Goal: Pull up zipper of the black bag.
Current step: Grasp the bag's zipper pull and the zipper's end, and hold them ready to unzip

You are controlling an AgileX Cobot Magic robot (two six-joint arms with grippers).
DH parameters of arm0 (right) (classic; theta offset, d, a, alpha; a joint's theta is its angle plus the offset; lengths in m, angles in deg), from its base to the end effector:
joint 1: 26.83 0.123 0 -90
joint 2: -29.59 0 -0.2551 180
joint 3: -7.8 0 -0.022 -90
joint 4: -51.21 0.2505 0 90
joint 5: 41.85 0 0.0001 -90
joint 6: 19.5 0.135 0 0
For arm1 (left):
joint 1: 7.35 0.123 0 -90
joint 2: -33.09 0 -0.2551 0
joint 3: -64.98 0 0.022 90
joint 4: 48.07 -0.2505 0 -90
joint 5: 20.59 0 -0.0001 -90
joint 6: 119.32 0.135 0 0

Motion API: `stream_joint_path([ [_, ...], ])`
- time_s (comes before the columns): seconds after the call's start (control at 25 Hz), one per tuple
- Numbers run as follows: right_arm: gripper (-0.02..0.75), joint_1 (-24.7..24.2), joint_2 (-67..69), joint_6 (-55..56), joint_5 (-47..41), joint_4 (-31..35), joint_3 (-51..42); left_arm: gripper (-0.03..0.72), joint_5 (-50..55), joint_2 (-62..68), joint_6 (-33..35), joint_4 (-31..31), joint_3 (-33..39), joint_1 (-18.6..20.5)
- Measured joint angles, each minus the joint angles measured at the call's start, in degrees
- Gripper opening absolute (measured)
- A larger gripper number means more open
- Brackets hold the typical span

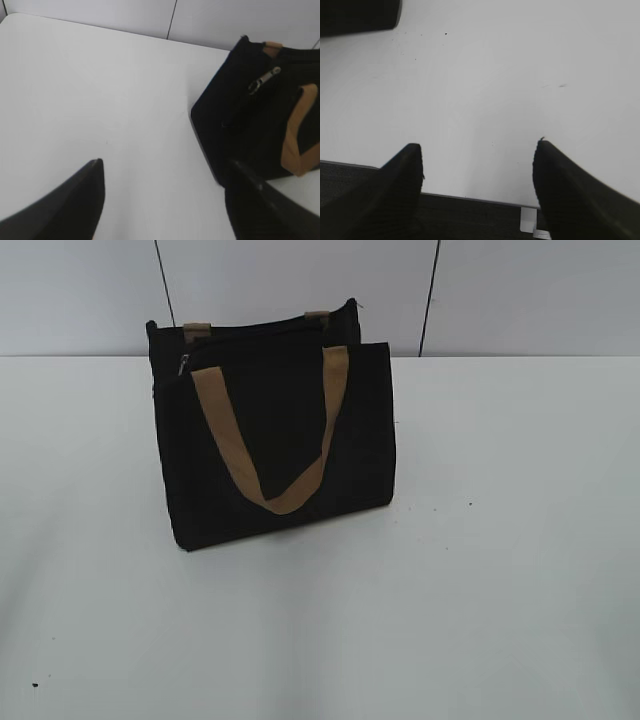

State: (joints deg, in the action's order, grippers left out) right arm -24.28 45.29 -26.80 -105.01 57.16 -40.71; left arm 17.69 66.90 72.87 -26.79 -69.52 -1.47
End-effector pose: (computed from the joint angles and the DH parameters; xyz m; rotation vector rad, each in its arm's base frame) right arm 0.0767 0.0159 0.2394 -0.1893 2.2108 0.0831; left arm 0.1510 -0.0150 0.2760 -0.0438 2.0122 -0.2168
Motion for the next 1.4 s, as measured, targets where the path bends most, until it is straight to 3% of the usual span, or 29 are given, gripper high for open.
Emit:
stream_joint_path([
  [0.4, 0.525, 0.0, 0.0, 0.0, 0.0, 0.0, 0.0, 0.574, -22.65, 25.92, 4.72, 0.42, -0.08, 0.0],
  [0.96, 0.525, 0.0, 0.0, 0.0, 0.0, 0.0, 0.0, 0.574, -26.69, 51.14, 16.53, 0.44, -15.12, 0.0],
  [1.4, 0.525, 0.0, 0.0, 0.0, 0.0, 0.0, 0.0, 0.573, -33.94, 62.35, 19.58, 0.44, -17.62, 0.0],
])
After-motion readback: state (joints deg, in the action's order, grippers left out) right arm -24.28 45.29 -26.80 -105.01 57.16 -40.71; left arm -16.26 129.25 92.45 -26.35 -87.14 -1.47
